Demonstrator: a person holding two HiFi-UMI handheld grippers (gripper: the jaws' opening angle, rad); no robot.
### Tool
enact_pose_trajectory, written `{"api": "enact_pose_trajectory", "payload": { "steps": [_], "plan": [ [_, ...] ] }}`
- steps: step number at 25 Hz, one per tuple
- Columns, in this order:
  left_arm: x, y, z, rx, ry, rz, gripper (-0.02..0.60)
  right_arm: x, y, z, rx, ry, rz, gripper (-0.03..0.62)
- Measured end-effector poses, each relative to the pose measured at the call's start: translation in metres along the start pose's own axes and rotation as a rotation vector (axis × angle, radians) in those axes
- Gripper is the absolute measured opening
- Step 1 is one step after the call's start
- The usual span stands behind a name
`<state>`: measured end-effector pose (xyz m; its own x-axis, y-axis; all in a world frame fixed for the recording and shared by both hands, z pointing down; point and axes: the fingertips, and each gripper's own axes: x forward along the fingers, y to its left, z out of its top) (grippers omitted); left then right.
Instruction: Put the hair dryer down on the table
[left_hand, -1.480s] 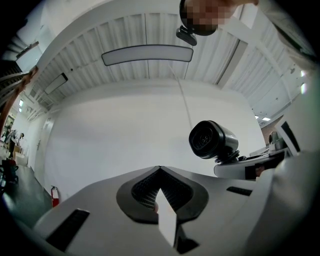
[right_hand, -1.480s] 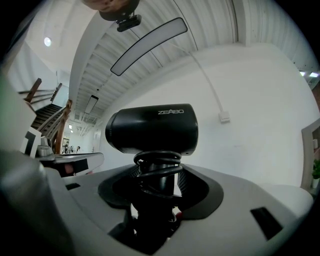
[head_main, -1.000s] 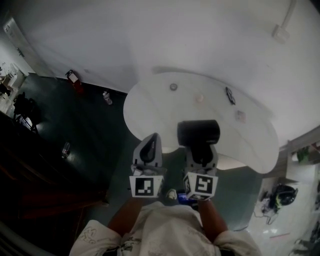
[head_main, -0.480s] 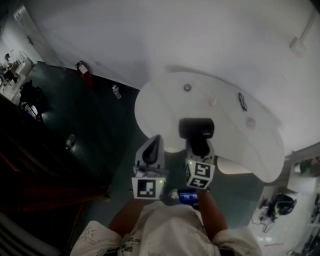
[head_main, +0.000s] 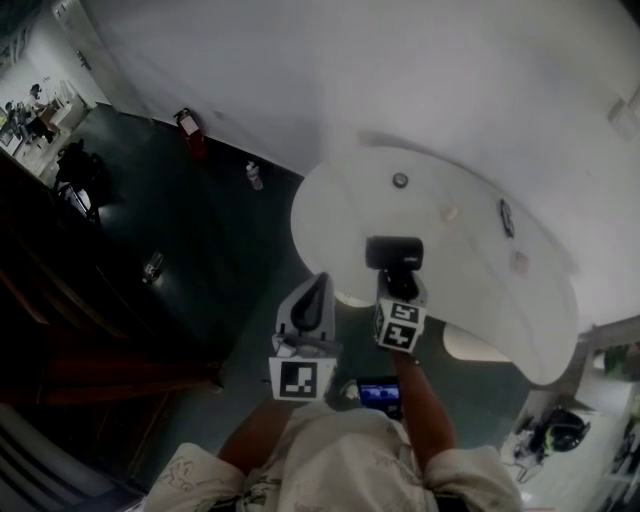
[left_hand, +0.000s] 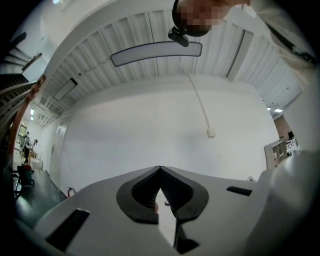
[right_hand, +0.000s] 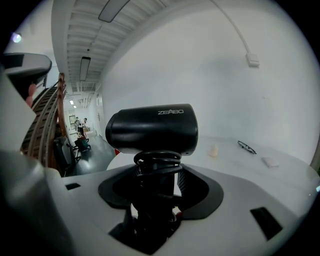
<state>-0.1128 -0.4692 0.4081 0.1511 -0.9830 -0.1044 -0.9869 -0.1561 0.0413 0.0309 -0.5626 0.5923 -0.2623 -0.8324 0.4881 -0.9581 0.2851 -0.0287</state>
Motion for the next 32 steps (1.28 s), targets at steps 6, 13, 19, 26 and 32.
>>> {"api": "enact_pose_trajectory", "payload": {
  "steps": [6,13,19,26,32],
  "plan": [
    [0.000,0.009,-0.002,0.002,-0.003,0.027,-0.005,0.042,0.000,-0.028,0.003,0.127,0.006,0.235],
    [-0.003,0.021,-0.003,-0.005,-0.006,0.049,-0.005,0.073,-0.002,-0.050,-0.010,0.231,-0.011,0.236],
    [-0.008,0.030,-0.005,-0.012,0.008,0.064,-0.005,0.093,0.000,-0.071,-0.012,0.329,-0.009,0.236],
    [-0.011,0.035,-0.006,-0.004,0.012,0.065,-0.005,0.105,0.007,-0.086,0.018,0.461,0.017,0.236],
    [-0.009,0.033,-0.007,-0.022,0.012,0.066,-0.005,0.098,0.007,-0.111,0.055,0.648,0.013,0.236]
  ]
}}
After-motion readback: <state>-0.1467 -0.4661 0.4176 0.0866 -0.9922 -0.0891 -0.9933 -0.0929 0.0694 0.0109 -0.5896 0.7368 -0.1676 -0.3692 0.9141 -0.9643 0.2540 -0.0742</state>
